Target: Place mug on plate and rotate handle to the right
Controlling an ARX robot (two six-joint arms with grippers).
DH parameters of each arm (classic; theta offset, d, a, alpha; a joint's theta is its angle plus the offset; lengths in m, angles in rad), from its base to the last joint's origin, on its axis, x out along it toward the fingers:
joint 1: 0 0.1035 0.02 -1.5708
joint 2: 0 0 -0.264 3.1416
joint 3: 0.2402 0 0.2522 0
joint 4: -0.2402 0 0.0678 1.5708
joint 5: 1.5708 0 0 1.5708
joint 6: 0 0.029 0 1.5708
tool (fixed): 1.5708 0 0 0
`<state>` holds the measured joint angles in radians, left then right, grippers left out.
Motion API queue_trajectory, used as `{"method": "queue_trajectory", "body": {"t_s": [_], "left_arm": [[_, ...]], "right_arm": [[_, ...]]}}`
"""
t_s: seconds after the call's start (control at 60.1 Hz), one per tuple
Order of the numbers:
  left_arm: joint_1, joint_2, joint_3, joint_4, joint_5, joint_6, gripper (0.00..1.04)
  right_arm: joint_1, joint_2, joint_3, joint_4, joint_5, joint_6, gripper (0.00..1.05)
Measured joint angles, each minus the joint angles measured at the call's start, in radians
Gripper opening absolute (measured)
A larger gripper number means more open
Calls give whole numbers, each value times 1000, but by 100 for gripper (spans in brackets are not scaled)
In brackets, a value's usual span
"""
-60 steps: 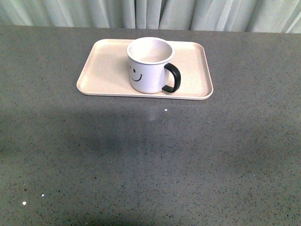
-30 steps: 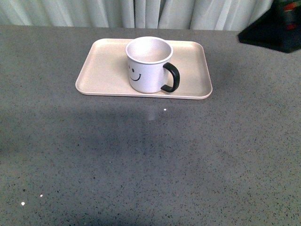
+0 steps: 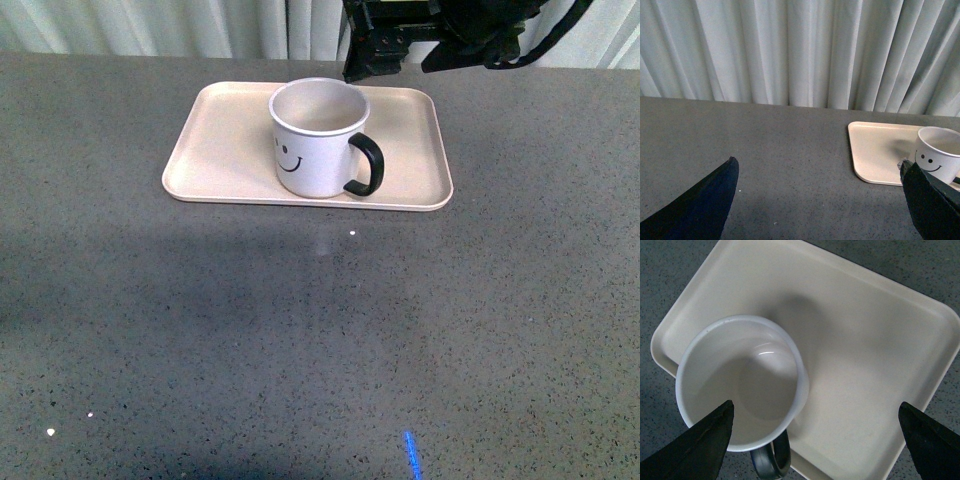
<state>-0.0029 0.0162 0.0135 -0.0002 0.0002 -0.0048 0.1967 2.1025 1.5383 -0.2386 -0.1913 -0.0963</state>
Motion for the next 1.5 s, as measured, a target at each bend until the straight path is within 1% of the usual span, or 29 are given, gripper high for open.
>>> {"method": "queue_trajectory", "body": {"t_s": [0.233, 0.333, 0.399, 0.482, 0.599, 0.665, 0.715, 0.748, 0.798, 0.831, 0.914, 0.931, 1.014, 1.097, 1.197, 1.264, 1.347, 1.397, 1.496], "left_arm": [[0, 0, 0, 0, 0, 0, 95], [0, 0, 0, 0, 0, 0, 95], [0, 0, 0, 0, 0, 0, 95], [0, 0, 0, 0, 0, 0, 95], [0, 0, 0, 0, 0, 0, 95], [0, 0, 0, 0, 0, 0, 95], [0, 0, 0, 0, 0, 0, 95], [0, 0, 0, 0, 0, 0, 95], [0, 0, 0, 0, 0, 0, 95], [0, 0, 0, 0, 0, 0, 95], [0, 0, 0, 0, 0, 0, 95], [0, 0, 0, 0, 0, 0, 95], [0, 0, 0, 0, 0, 0, 95], [0, 0, 0, 0, 0, 0, 95], [0, 0, 0, 0, 0, 0, 95], [0, 0, 0, 0, 0, 0, 95], [0, 0, 0, 0, 0, 0, 95], [0, 0, 0, 0, 0, 0, 95], [0, 0, 0, 0, 0, 0, 95]], "right_arm": [[19, 74, 73, -51, 34, 13, 95], [24, 97, 97, -68, 42, 20, 87], [28, 109, 112, -79, 43, 27, 84], [34, 126, 138, -99, 45, 39, 73], [44, 149, 171, -124, 47, 55, 54], [49, 156, 180, -132, 58, 56, 45], [53, 160, 187, -146, 59, 56, 37], [54, 161, 189, -149, 59, 57, 33], [57, 163, 195, -157, 62, 58, 24], [58, 163, 200, -163, 64, 59, 21], [58, 165, 229, -185, 72, 51, 3], [56, 165, 239, -194, 76, 40, 2], [42, 168, 295, -241, 77, -13, 2], [7, 190, 402, -308, 45, -111, 2], [-42, 235, 530, -393, -53, -239, 2], [-50, 246, 550, -407, -101, -274, 2], [-55, 273, 583, -440, -190, -349, 2], [-52, 293, 610, -467, -212, -396, 2], [-45, 326, 656, -513, -235, -445, 2]]}}
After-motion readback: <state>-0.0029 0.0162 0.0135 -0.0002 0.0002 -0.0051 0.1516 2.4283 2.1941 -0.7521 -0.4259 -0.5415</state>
